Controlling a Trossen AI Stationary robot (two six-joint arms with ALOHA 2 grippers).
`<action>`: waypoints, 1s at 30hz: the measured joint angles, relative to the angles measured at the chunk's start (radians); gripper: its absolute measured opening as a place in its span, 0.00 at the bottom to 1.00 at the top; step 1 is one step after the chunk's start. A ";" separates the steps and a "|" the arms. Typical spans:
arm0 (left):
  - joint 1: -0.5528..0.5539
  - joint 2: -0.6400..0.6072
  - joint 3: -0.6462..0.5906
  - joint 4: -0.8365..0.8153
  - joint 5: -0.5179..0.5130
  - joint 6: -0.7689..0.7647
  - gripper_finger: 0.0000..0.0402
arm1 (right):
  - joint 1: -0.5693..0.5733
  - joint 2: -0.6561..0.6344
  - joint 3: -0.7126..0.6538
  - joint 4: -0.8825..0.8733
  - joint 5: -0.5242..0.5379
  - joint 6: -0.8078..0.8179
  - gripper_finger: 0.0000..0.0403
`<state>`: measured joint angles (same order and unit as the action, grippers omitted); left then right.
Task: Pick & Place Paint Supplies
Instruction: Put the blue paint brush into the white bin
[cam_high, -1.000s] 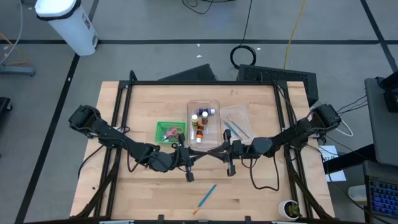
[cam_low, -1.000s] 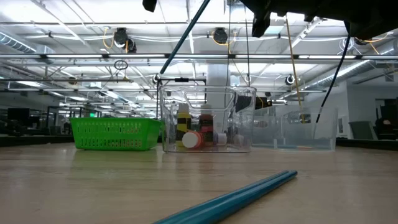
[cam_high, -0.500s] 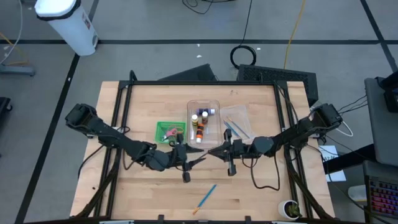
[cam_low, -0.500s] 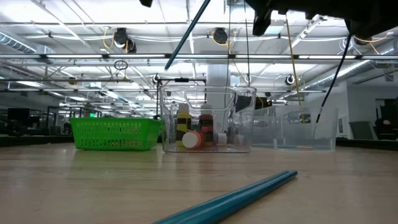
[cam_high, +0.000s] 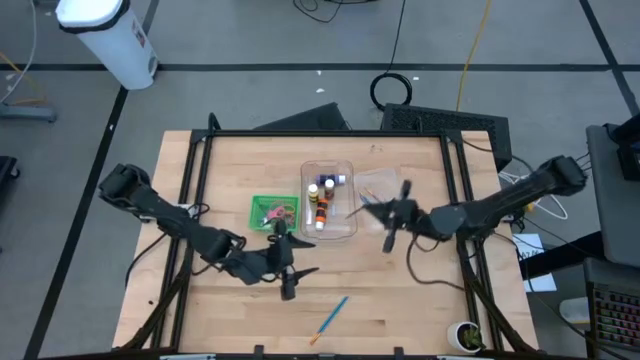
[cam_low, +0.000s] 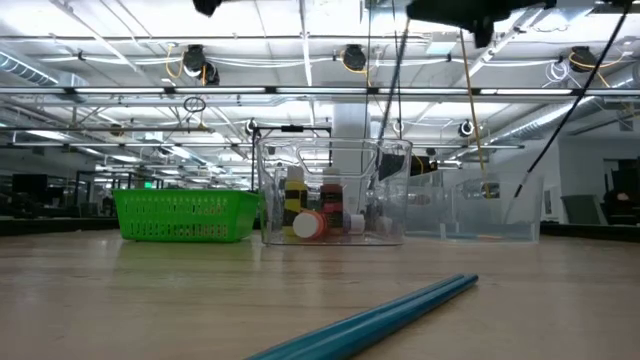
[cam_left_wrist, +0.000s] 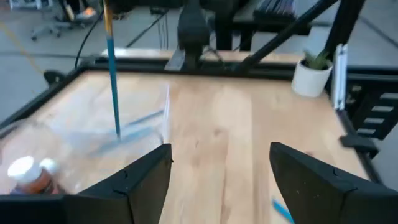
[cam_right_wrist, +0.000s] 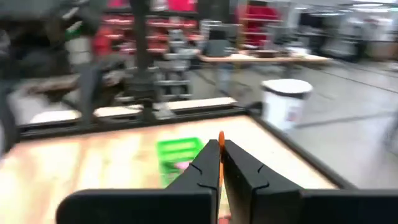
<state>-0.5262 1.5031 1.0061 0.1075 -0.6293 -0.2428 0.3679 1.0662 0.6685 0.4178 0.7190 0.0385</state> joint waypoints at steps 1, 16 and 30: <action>0.001 0.004 0.000 -0.011 0.000 -0.012 0.70 | 0.000 -0.035 0.000 -0.042 0.031 0.007 0.00; 0.022 0.016 0.000 -0.055 0.001 -0.074 0.70 | -0.094 -0.171 0.000 -0.812 0.087 0.558 0.00; 0.023 0.016 0.000 -0.055 0.001 -0.085 0.70 | -0.141 -0.150 0.000 -0.818 -0.120 0.605 0.01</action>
<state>-0.5034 1.5192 1.0058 0.0521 -0.6285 -0.3279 0.2266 0.9161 0.6689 -0.4000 0.5992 0.6434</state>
